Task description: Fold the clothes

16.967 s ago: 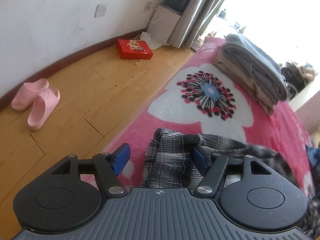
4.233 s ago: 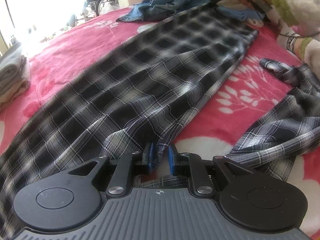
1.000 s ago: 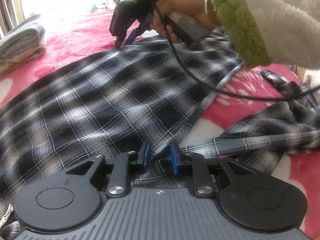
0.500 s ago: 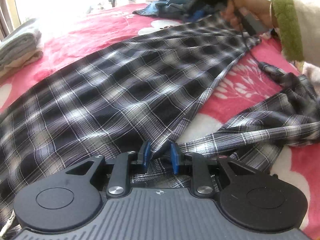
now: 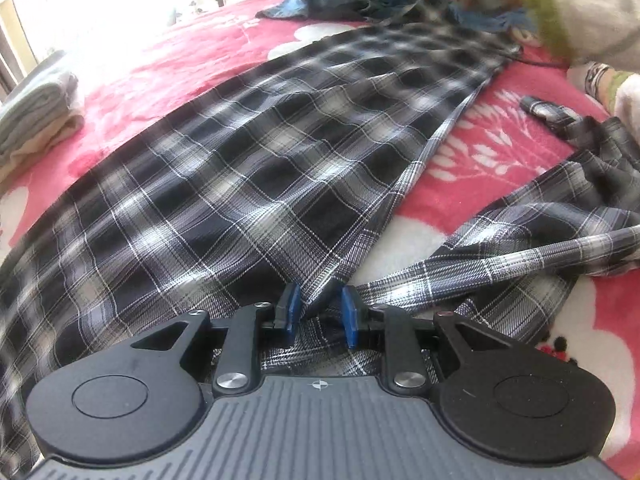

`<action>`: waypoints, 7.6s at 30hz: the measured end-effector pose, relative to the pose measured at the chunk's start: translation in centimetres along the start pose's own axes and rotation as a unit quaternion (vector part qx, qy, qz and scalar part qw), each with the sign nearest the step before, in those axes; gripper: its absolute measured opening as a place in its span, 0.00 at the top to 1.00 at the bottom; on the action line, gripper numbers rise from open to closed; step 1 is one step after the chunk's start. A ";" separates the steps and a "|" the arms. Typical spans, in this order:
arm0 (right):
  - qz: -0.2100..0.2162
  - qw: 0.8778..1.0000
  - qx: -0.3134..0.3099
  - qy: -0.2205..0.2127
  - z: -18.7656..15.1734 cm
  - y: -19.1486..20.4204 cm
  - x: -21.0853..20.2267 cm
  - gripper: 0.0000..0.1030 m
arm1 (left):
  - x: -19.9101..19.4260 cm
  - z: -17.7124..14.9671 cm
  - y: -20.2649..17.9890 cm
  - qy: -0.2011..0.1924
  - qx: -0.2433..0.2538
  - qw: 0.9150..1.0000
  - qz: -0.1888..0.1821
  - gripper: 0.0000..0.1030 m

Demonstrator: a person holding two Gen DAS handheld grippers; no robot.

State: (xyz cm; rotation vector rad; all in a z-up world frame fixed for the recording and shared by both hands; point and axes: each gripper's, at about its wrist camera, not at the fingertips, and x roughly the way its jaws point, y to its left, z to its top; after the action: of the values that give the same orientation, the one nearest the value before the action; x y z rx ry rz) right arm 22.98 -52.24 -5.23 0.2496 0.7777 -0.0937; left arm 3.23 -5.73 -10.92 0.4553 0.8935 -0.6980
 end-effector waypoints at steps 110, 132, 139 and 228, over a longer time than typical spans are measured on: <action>-0.021 0.978 -0.176 0.107 -30.4 14.9 -30.5 0.55 | -15.7 -24.6 7.0 -0.032 -0.545 0.834 0.078 0.94; 0.006 0.975 -0.222 0.026 -23.9 14.1 -31.7 0.95 | -15.4 -24.0 6.7 -0.031 -0.535 0.840 0.088 0.90; 0.060 0.959 -0.261 0.095 -15.8 17.1 -23.7 0.94 | -15.5 -24.1 6.5 -0.035 -0.532 0.841 0.088 0.89; 0.046 0.927 0.269 0.256 -29.3 -1.4 -35.9 0.96 | -16.4 -27.9 8.7 -0.107 -0.677 0.728 -0.005 0.68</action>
State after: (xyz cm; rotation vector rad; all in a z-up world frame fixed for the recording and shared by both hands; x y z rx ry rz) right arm -22.75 -46.33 -0.23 0.8579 1.2517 -0.1562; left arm -12.87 23.61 -12.26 -0.9400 0.9506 0.0401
